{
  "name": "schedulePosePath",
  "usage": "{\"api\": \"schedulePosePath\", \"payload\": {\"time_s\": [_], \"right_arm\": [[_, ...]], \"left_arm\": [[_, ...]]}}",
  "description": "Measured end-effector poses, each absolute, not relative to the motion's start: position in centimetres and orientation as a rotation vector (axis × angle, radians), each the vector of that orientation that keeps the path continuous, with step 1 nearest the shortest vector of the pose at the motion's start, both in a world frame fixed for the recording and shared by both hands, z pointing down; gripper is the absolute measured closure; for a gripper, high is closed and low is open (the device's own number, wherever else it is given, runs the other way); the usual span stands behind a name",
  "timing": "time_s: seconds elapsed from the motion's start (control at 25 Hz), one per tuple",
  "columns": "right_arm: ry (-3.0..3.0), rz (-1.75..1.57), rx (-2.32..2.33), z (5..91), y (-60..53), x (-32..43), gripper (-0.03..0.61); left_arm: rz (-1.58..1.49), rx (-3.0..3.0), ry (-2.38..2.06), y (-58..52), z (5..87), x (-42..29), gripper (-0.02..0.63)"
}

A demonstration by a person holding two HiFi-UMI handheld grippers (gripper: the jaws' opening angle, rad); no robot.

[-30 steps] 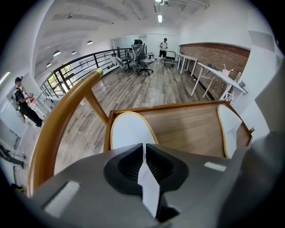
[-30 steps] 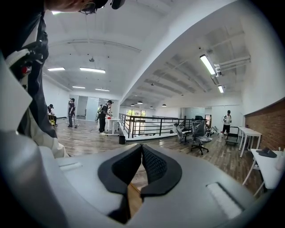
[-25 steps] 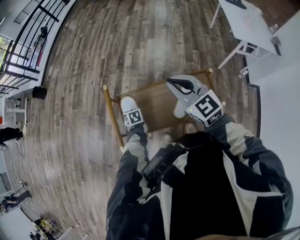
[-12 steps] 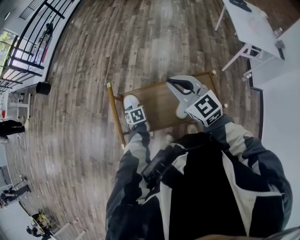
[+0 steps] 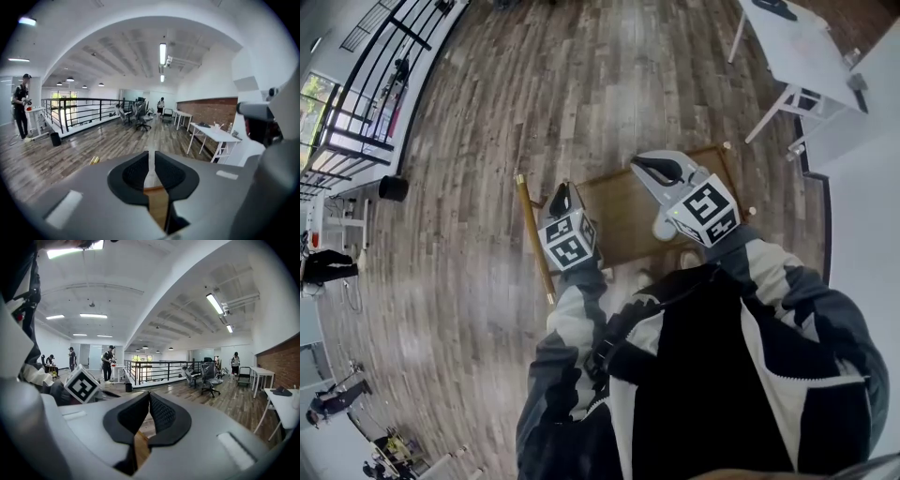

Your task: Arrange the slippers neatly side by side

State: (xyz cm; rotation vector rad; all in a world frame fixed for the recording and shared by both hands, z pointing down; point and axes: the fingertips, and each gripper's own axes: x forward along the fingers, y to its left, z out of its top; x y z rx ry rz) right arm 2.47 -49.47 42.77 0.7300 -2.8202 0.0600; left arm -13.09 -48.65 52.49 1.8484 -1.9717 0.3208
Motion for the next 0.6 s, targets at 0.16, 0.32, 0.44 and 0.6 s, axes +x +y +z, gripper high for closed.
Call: {"api": "schedulePosePath", "payload": {"time_s": [0.16, 0.32, 0.44, 0.6], "right_arm": [[-2.793, 0.112, 0.788, 43.4, -50.2, 3.0, 0.565], [-2.782, 0.111, 0.811, 43.3, -50.5, 3.4, 0.566], [-2.785, 0.108, 0.817, 43.2, -50.4, 3.2, 0.566], [-2.769, 0.119, 0.838, 43.7, -50.5, 3.6, 0.566]], "left_arm": [[0.229, 2.051, -1.997, -48.6, 46.4, -10.1, 0.601], [0.211, 2.217, -1.96, -48.5, 43.2, -7.0, 0.601], [0.222, 2.299, -1.92, -48.1, 42.2, -5.7, 0.603], [0.24, 2.316, -1.882, -48.0, 42.6, -5.3, 0.603]]}}
